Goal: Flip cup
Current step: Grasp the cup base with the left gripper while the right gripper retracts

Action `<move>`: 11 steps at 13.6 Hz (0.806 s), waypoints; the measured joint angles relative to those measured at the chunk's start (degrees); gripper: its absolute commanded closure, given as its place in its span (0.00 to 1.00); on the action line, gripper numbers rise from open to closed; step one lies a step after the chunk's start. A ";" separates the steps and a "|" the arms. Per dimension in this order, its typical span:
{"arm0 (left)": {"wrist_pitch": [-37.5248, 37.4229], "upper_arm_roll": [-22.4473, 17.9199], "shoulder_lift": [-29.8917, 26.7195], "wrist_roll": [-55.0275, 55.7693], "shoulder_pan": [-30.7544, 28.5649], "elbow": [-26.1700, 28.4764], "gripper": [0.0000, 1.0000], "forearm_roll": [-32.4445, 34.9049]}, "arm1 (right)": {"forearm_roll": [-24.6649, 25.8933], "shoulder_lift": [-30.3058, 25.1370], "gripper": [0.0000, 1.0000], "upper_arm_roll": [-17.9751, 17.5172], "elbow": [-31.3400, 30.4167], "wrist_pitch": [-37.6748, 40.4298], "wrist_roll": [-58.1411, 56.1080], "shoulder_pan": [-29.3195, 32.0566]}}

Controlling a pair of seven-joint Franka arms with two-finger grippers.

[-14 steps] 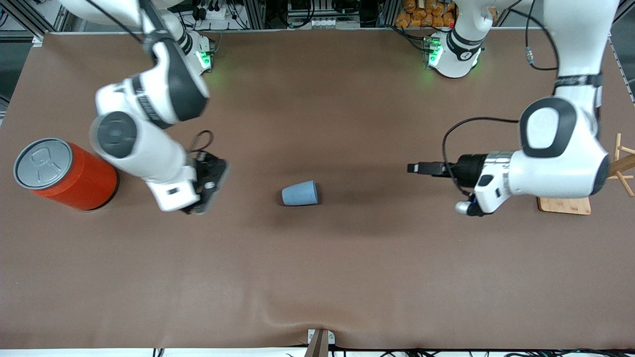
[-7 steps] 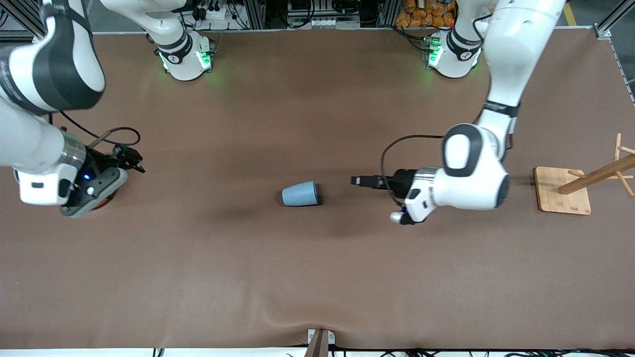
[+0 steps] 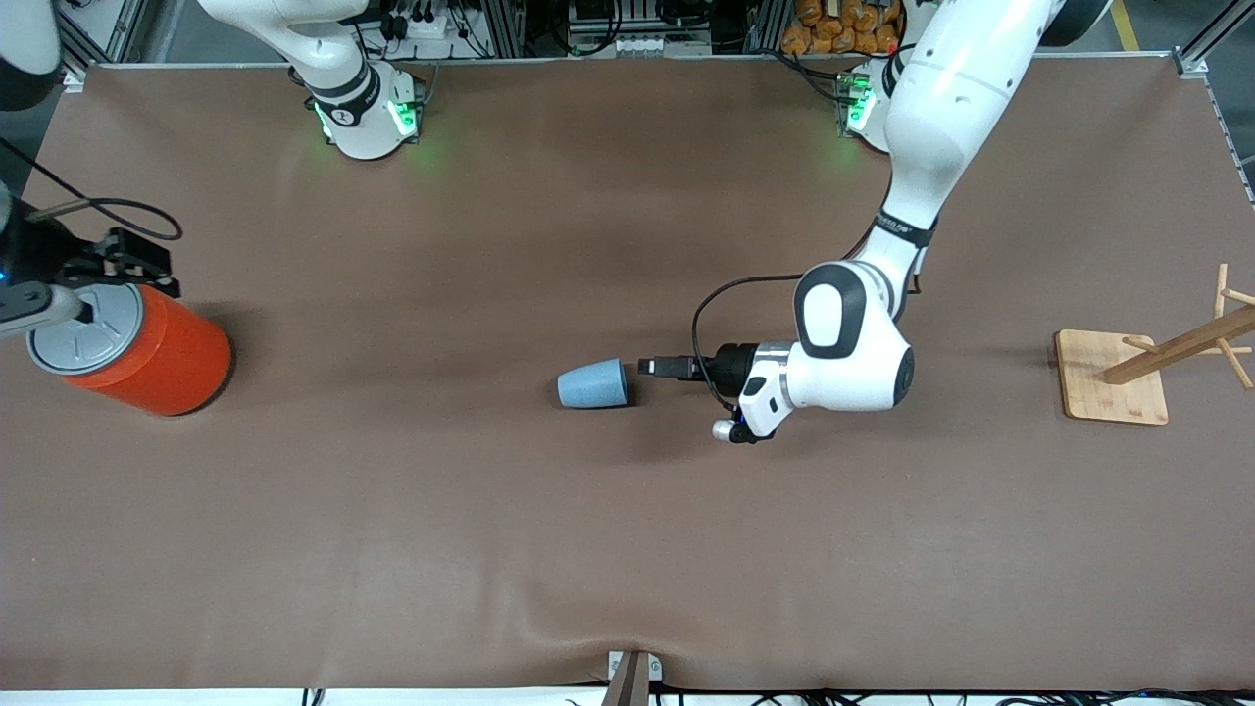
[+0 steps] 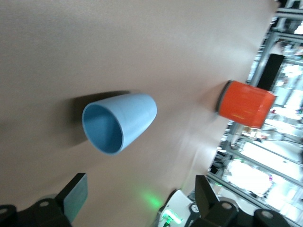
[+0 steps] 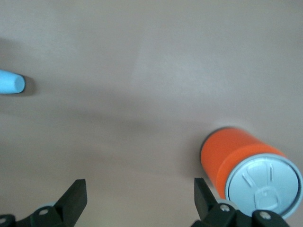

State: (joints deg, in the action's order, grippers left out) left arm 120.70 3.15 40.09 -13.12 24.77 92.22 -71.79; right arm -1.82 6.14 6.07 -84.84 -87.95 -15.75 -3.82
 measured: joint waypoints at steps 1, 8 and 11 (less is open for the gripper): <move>0.79 0.01 1.33 -2.07 0.18 0.02 0.00 -2.65 | 0.00 0.00 0.00 0.33 -0.22 0.53 1.23 0.25; 8.52 0.09 4.99 -3.51 5.46 0.05 0.00 -14.43 | -0.21 -0.73 0.00 -0.84 -2.22 3.96 2.62 7.19; 9.82 0.08 6.19 -4.63 7.04 0.03 0.00 -16.81 | -0.21 -2.24 0.00 -2.73 -4.17 3.78 2.93 7.53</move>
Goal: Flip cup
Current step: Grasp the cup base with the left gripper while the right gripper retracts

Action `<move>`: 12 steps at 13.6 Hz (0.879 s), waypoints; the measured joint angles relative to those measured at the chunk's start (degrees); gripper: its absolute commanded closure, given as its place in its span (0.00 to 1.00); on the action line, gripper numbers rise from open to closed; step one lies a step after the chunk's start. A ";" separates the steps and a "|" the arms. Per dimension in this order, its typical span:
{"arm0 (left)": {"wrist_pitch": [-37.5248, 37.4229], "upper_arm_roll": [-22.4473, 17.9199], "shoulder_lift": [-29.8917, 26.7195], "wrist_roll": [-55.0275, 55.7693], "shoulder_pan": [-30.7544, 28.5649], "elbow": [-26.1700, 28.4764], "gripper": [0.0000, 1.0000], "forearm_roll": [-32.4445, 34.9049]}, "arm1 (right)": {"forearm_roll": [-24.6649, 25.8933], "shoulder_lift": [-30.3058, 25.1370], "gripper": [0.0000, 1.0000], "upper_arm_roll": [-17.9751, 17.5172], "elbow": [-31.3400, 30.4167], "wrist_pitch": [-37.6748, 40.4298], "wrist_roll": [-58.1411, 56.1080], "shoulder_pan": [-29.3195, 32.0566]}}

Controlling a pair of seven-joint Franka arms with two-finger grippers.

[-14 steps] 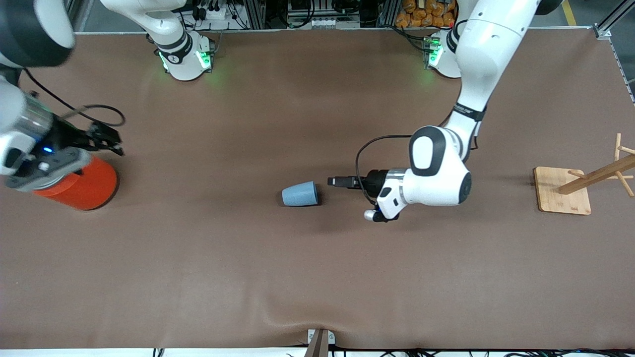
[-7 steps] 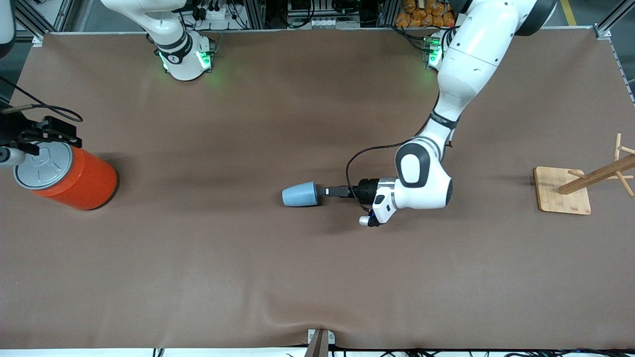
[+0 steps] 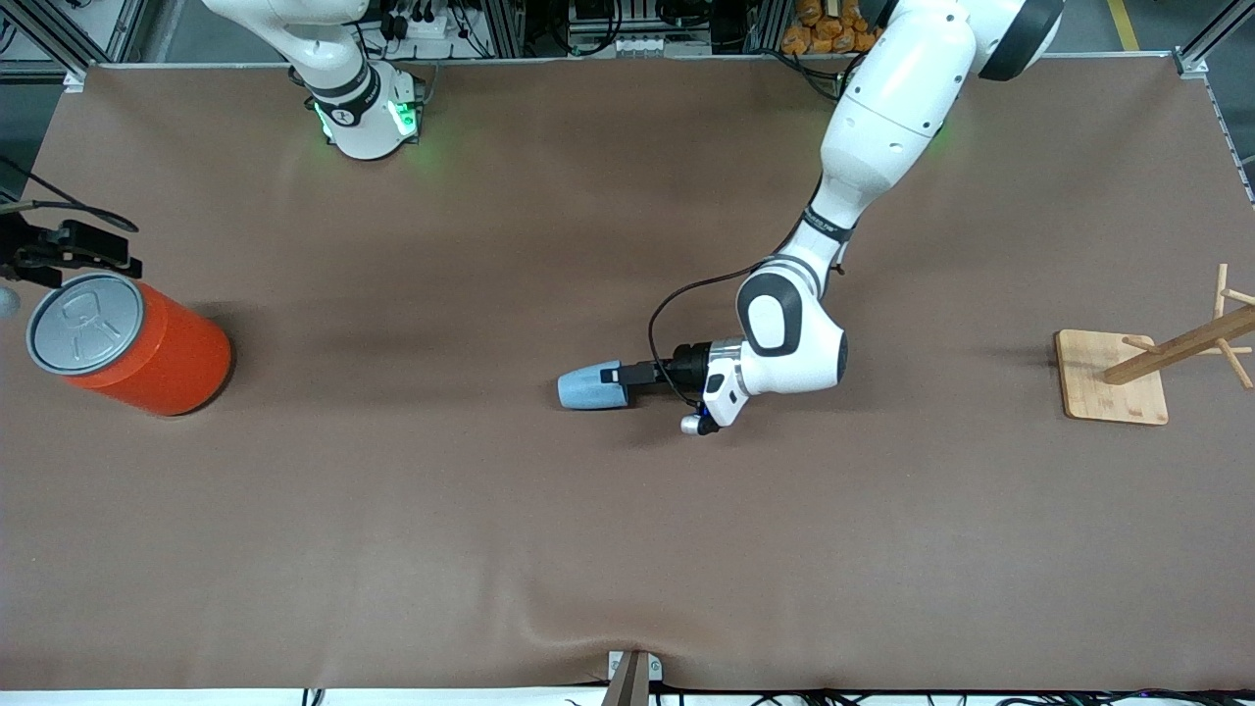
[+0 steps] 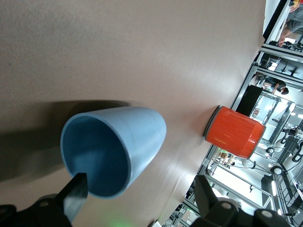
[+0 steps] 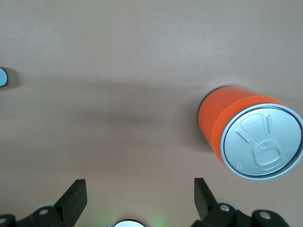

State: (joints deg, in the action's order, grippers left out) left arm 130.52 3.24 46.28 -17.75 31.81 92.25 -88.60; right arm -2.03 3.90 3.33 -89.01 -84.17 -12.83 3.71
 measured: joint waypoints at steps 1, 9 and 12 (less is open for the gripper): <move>0.04 -0.01 0.33 -0.72 0.12 -0.01 0.00 -1.07 | 0.00 -0.77 0.00 -0.53 -1.18 -0.43 0.04 0.40; 0.05 -0.09 2.28 -7.42 0.17 -0.82 1.00 -3.80 | 0.22 -2.13 0.00 -3.73 -3.53 -1.66 6.12 -1.34; 0.00 -0.09 2.24 -7.46 0.16 -2.02 1.00 -3.83 | 1.40 -2.31 0.00 -3.47 -3.06 -1.57 6.87 -1.38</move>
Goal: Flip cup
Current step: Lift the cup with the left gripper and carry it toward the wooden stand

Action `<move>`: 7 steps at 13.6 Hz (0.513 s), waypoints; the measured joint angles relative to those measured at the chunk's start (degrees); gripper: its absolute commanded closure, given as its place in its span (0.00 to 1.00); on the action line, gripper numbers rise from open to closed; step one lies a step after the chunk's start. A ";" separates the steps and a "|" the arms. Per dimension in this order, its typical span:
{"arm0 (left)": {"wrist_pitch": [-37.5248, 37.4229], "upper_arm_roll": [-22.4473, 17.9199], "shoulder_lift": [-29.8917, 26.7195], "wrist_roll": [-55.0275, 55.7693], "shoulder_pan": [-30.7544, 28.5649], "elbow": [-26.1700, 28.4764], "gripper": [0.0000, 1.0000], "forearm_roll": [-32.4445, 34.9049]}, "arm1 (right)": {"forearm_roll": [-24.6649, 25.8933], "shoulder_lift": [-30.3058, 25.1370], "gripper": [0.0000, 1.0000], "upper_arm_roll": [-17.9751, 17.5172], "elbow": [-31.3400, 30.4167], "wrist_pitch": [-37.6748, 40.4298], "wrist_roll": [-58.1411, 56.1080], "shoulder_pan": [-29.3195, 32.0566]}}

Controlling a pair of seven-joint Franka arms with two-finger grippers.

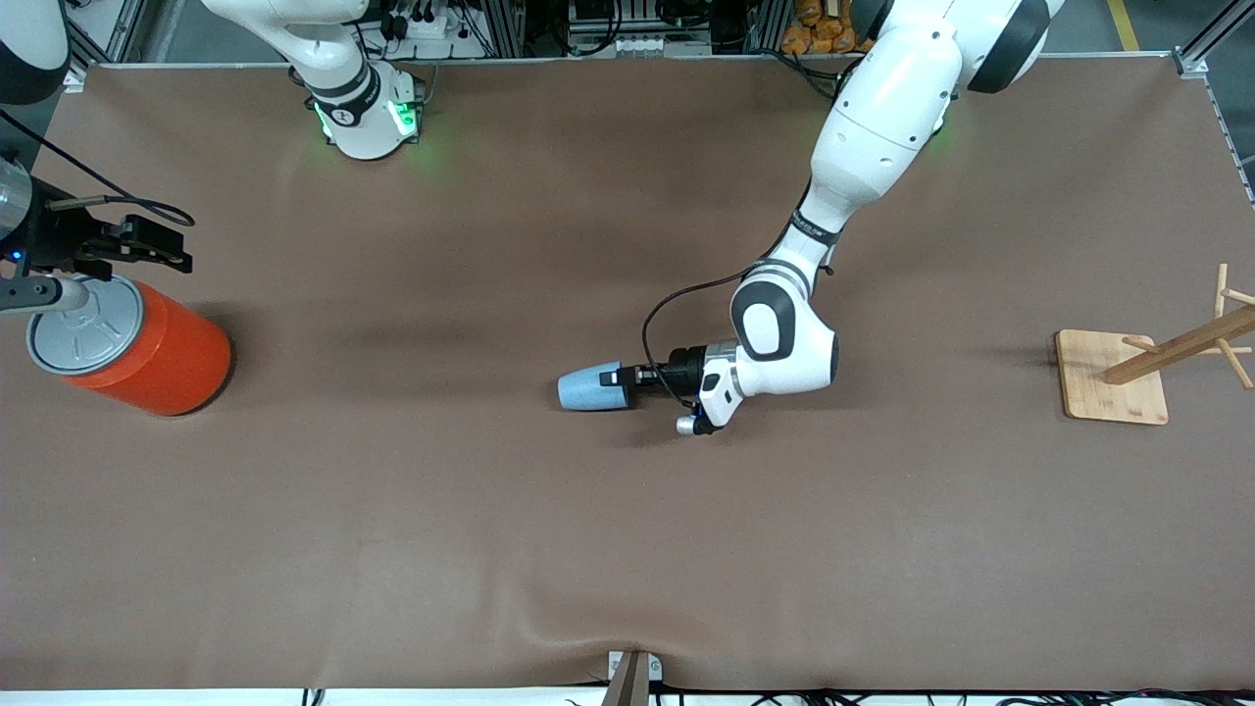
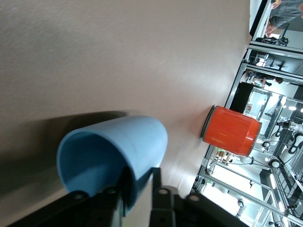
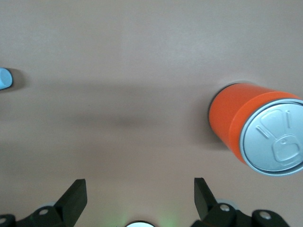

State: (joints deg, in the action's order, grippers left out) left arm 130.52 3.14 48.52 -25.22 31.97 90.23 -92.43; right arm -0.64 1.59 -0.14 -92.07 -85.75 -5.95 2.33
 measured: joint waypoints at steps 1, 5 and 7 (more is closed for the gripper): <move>-0.10 0.02 -0.08 0.00 -0.01 -0.63 1.00 -0.15 | 0.10 -0.26 0.00 0.24 0.25 0.69 1.68 0.09; -0.03 -0.13 -0.44 2.43 0.03 -2.49 1.00 5.70 | 0.11 -3.43 0.00 -0.06 2.05 2.40 13.28 0.05; 0.00 -0.43 -1.22 6.31 -0.05 -3.47 1.00 11.23 | 0.11 -4.44 0.00 0.18 3.22 2.75 11.44 0.10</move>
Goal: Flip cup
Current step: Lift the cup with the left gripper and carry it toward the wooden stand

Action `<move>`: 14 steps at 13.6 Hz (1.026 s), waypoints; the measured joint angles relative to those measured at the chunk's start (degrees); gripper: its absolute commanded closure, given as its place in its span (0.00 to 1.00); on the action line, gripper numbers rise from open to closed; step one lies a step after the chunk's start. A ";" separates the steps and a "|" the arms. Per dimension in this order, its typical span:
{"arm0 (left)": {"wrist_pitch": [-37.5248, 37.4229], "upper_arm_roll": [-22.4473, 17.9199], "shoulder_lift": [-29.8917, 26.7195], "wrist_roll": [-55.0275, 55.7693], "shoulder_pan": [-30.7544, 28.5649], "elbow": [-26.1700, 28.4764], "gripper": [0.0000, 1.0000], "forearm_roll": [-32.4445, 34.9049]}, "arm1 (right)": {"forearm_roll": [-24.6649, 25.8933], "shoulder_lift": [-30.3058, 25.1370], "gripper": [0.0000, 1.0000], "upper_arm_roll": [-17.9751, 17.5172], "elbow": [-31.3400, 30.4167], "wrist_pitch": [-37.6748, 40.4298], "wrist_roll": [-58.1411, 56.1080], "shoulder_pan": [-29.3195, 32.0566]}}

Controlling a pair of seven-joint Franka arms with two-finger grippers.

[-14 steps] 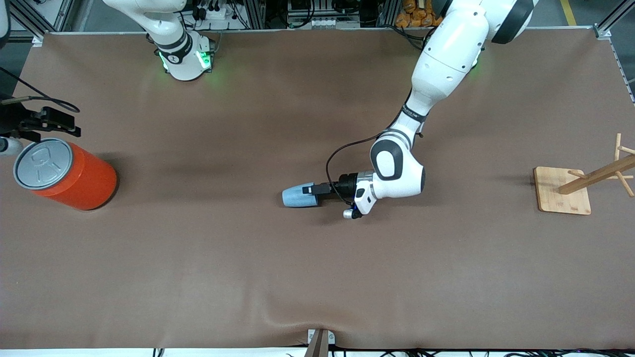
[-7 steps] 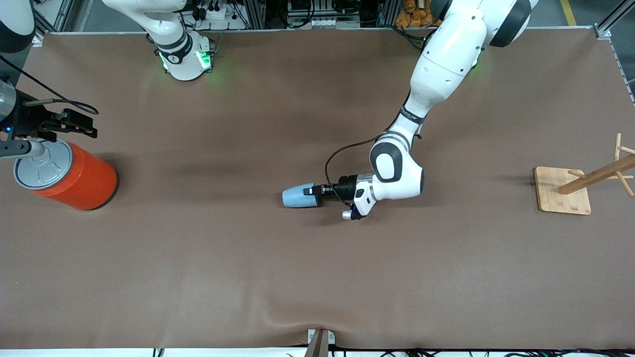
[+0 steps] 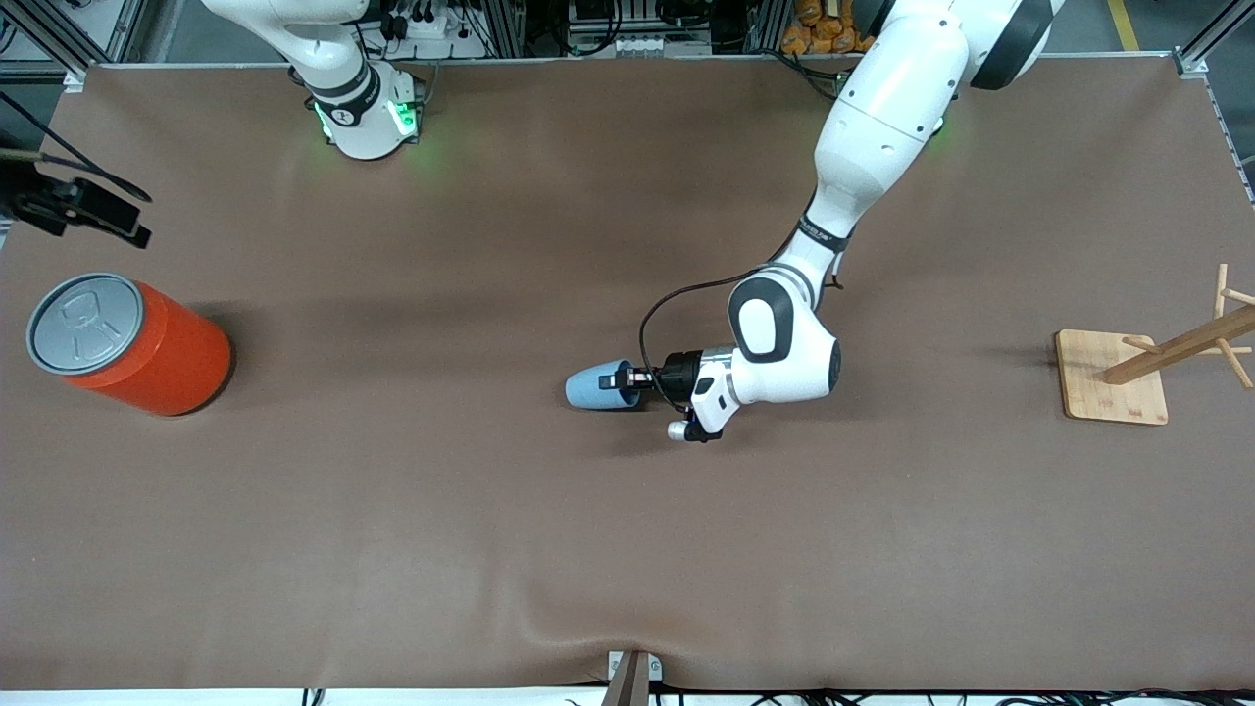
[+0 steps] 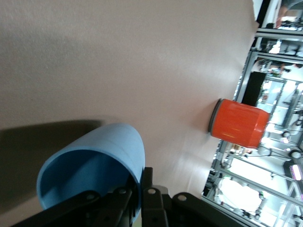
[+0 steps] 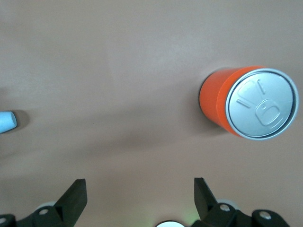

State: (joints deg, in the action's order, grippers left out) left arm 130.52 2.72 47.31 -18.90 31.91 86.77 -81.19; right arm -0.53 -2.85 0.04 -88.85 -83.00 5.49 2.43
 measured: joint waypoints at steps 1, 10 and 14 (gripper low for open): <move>0.00 -0.07 -0.56 2.48 -0.13 -0.70 1.00 3.18 | 0.00 -0.11 0.00 0.22 0.21 0.28 -3.81 0.10; -5.57 -0.73 -11.24 16.46 -4.50 2.91 1.00 26.72 | -0.04 -0.08 0.00 0.39 2.45 5.36 -10.15 0.80; -5.88 -0.86 -19.18 16.72 -6.95 11.71 1.00 37.44 | -0.15 -0.08 0.00 0.27 2.72 2.35 -10.20 0.78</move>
State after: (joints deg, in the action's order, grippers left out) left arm 124.64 1.85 28.13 -2.18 24.97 98.48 -43.75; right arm -0.68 -2.93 0.32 -86.13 -80.65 -4.70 3.20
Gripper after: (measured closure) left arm 0.943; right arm 0.000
